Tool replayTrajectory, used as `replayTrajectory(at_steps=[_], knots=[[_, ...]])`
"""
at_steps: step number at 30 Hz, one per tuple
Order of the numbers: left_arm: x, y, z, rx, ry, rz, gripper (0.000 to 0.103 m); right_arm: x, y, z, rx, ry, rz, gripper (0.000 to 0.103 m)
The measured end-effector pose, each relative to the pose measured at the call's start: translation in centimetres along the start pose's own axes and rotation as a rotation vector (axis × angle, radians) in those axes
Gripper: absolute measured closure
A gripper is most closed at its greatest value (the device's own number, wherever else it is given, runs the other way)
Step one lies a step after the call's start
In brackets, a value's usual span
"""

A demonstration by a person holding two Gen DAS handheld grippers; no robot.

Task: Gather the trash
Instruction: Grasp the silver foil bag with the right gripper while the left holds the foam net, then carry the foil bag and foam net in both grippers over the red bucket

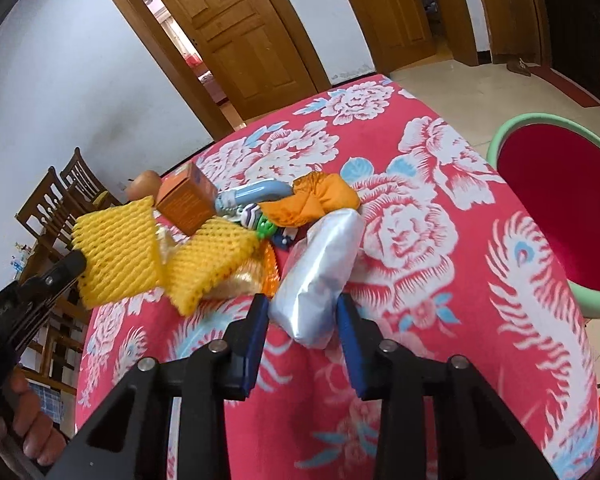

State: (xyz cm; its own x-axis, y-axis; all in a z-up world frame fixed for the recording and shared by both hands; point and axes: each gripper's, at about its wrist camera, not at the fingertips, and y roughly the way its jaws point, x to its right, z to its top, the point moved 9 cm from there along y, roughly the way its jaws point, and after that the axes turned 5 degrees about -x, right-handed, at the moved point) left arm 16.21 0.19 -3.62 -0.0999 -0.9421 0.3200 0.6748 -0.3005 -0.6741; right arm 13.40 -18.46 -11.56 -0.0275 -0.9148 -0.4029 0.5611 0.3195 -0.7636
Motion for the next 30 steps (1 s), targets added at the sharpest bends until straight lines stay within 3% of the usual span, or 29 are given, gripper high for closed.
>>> replayTrajectory(at_steps=[15, 30], knots=[[4.7, -2.1, -0.3, 0.016, 0.074, -0.05, 0.1, 1.2, -5.3, -0.7, 0.086, -0.006, 0.001, 0.065], [10.9, -0.4, -0.8, -0.032, 0.178, -0.113, 0.1, 6.9, -9.8, 0.4, 0.193, 0.083, -0.077, 0.065]])
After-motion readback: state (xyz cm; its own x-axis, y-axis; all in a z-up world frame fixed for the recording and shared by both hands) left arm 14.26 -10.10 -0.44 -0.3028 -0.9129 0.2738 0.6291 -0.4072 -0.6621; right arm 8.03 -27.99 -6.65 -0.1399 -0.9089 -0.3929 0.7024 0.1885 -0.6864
